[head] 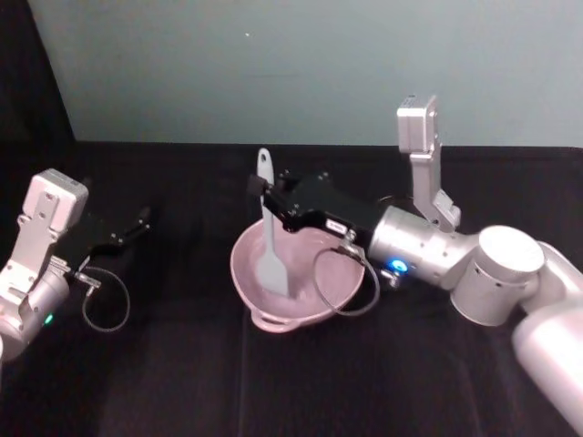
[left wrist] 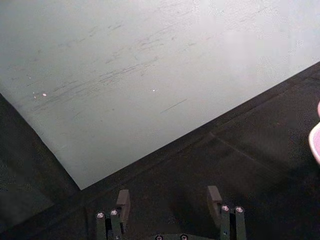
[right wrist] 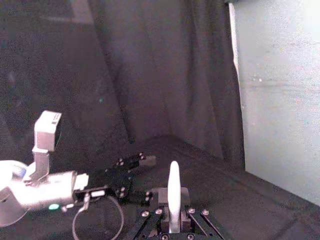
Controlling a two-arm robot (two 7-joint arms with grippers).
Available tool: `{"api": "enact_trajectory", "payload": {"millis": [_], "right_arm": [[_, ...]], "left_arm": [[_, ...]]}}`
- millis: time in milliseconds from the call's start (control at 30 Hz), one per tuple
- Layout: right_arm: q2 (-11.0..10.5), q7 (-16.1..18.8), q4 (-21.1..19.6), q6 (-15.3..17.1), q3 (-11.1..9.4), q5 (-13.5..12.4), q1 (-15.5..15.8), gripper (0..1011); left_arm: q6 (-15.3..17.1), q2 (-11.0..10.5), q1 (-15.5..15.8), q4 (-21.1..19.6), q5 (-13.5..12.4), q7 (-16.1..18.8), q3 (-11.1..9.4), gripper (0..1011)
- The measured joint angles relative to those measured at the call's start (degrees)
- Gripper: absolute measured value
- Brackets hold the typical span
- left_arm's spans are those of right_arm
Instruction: Use the one hand to pick up the spoon and stir the clear water in the bowl.
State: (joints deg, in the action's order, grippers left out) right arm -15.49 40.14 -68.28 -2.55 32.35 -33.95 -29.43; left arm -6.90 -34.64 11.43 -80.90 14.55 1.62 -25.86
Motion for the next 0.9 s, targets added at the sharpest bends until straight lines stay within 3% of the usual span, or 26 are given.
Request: {"api": "enact_trajectory", "payload": {"millis": [300, 500, 733, 900], "right_arm": [[4.1, -0.4, 8.2, -5.2, -0.4, 0.4, -3.5, 121], [5.4, -3.1, 11.3, -10.4, -1.6, 3.6, -4.5, 122], [4.8, -5.9, 10.4, -12.3, -2.4, 6.7, -3.9, 121], [2.3, -7.5, 5.8, -9.8, -3.2, 8.4, -1.9, 121]], "left_arm": [[0.0, 0.0, 0.0, 0.0, 0.0, 0.0, 0.0, 1011], [0.0, 0.0, 0.0, 0.0, 0.0, 0.0, 0.0, 1011], [0.0, 0.0, 0.0, 0.0, 0.0, 0.0, 0.0, 1011], [0.0, 0.0, 0.0, 0.0, 0.0, 0.0, 0.0, 1011]]}}
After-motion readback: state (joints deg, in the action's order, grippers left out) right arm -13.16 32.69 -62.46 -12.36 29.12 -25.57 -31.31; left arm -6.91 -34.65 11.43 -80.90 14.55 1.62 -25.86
